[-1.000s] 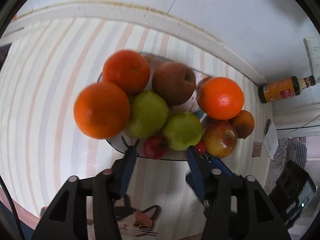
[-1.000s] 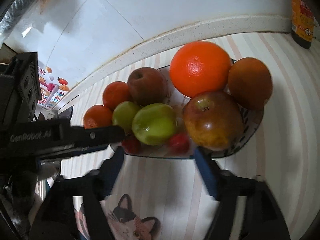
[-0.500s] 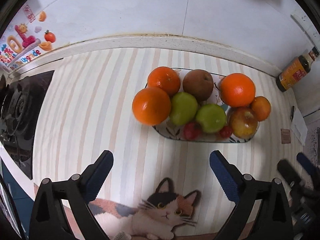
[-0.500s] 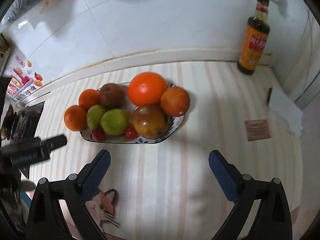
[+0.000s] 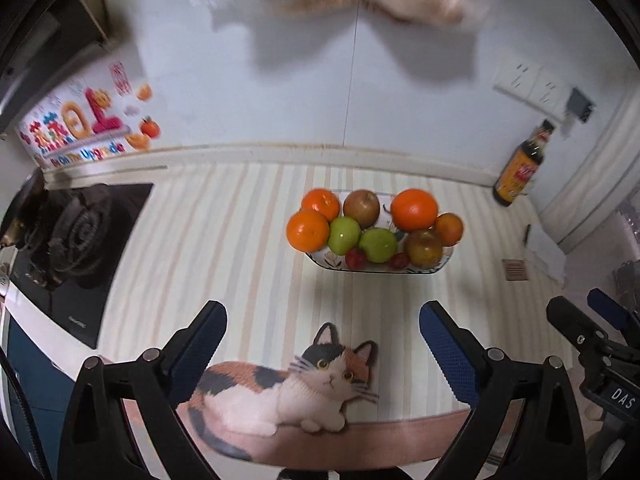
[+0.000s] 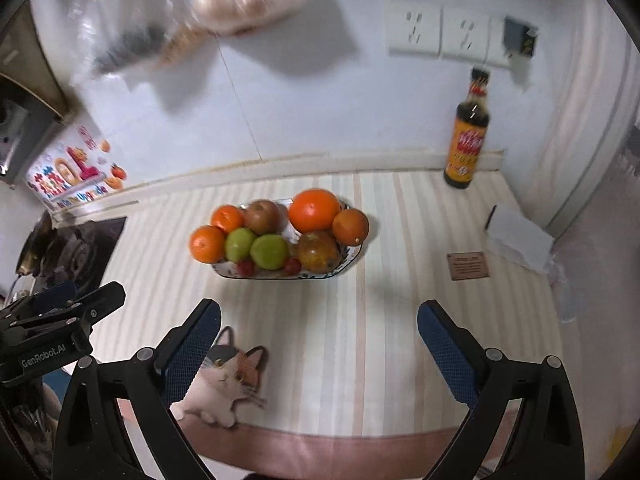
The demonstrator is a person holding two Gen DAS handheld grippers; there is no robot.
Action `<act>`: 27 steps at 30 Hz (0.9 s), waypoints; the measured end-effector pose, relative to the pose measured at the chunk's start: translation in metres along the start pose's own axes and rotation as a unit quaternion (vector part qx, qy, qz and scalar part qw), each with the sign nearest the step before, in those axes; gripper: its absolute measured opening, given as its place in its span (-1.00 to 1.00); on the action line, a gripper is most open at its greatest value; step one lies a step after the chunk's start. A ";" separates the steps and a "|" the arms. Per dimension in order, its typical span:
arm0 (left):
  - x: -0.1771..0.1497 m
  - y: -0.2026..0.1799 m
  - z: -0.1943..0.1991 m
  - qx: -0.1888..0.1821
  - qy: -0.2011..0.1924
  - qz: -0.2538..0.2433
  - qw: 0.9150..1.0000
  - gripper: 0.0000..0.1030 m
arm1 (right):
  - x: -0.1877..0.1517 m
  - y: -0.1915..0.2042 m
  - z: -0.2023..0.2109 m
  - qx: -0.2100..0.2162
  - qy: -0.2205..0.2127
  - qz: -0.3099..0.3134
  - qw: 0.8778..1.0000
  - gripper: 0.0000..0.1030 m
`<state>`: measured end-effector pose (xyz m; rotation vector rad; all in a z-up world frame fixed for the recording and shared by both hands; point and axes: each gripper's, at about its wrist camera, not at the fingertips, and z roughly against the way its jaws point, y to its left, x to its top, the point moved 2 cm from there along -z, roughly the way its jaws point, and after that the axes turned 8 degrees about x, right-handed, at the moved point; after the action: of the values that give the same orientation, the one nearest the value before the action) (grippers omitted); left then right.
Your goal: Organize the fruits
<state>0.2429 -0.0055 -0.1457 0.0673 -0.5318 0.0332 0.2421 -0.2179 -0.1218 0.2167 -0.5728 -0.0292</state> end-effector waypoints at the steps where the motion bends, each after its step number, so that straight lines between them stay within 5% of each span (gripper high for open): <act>1: -0.004 0.005 0.014 -0.001 -0.010 -0.001 1.000 0.92 | -0.006 0.007 0.019 -0.005 -0.013 0.003 1.000 0.96; 15: -0.065 0.046 0.146 0.010 -0.086 -0.017 0.996 0.92 | -0.079 0.076 0.182 -0.026 -0.093 0.019 0.995 0.98; 27: -0.090 0.040 0.194 0.010 -0.119 -0.013 0.993 0.92 | -0.098 0.093 0.231 -0.012 -0.116 0.036 0.993 0.98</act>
<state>0.0654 0.0188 -0.0222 0.0982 -0.7699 0.0059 0.0315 -0.1639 0.0345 0.1703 -0.8107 0.0096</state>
